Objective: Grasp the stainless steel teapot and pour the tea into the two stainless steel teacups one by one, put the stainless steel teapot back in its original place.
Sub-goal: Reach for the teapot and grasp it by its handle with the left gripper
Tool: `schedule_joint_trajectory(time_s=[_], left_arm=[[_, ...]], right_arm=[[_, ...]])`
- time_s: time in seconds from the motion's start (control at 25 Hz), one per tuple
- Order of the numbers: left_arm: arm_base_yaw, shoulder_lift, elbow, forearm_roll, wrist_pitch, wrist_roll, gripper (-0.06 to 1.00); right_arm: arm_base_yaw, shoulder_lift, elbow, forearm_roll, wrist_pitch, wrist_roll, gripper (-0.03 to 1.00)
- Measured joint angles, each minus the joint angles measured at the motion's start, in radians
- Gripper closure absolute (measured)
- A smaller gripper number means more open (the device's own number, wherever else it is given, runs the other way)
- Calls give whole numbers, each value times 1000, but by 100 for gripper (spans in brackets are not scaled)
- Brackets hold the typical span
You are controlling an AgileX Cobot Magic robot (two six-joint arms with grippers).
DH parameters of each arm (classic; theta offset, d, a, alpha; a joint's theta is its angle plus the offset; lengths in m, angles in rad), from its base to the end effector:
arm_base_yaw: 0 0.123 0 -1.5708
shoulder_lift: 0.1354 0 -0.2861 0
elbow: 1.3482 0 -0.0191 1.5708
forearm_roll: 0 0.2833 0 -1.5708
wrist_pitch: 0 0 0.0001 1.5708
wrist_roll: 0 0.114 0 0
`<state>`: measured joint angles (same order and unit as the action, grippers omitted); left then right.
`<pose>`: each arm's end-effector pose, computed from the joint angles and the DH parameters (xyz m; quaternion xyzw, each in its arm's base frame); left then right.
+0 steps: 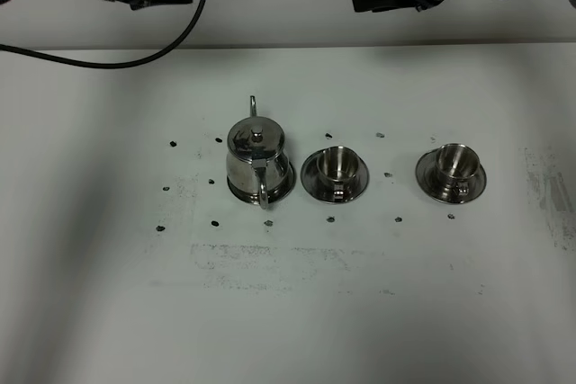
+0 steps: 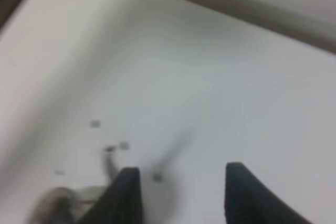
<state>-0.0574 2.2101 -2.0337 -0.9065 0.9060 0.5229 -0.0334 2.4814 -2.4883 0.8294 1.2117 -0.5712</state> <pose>0.5441 -0.1021 0.2599 0.0922 0.8721 -0.3373 0.3422 0.5767 0.0595 0.2440 -0.1856 0.8739 0.3201 0.3152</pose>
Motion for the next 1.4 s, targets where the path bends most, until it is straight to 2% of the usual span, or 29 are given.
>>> schedule_joint_trajectory(time_s=[0.12,0.24,0.32,0.44,0.6,0.76,0.88,1.0,1.12,1.28,1.4], left_arm=[[-19,-24,-23,227,5,-89,45],[-38,-38,-27,394,16,-152,47],[-48,-61,-27,452,2,-171,50],[-68,-139,-19,541,-7,-171,58],[-127,-289,77,668,-33,-171,66],[-156,-417,260,703,-152,-176,71],[-158,-532,454,718,-312,-187,72],[-168,-662,665,722,-517,-190,72],[-174,-770,830,720,-668,-193,72],[-174,-840,944,703,-709,-193,72],[-174,-847,964,699,-639,-200,72]], right_arm=[[11,-10,-35,-163,1,47,58],[35,-73,17,-374,5,117,59],[56,-138,70,-542,7,151,60],[69,-261,126,-725,11,250,62],[68,-486,212,-813,6,316,63],[73,-735,348,-822,6,321,64],[75,-900,494,-829,7,322,65],[76,-1061,659,-837,8,322,65],[76,-1201,839,-862,-29,342,65],[76,-1376,1066,-883,-78,378,65],[76,-1508,1210,-884,-83,394,65]])
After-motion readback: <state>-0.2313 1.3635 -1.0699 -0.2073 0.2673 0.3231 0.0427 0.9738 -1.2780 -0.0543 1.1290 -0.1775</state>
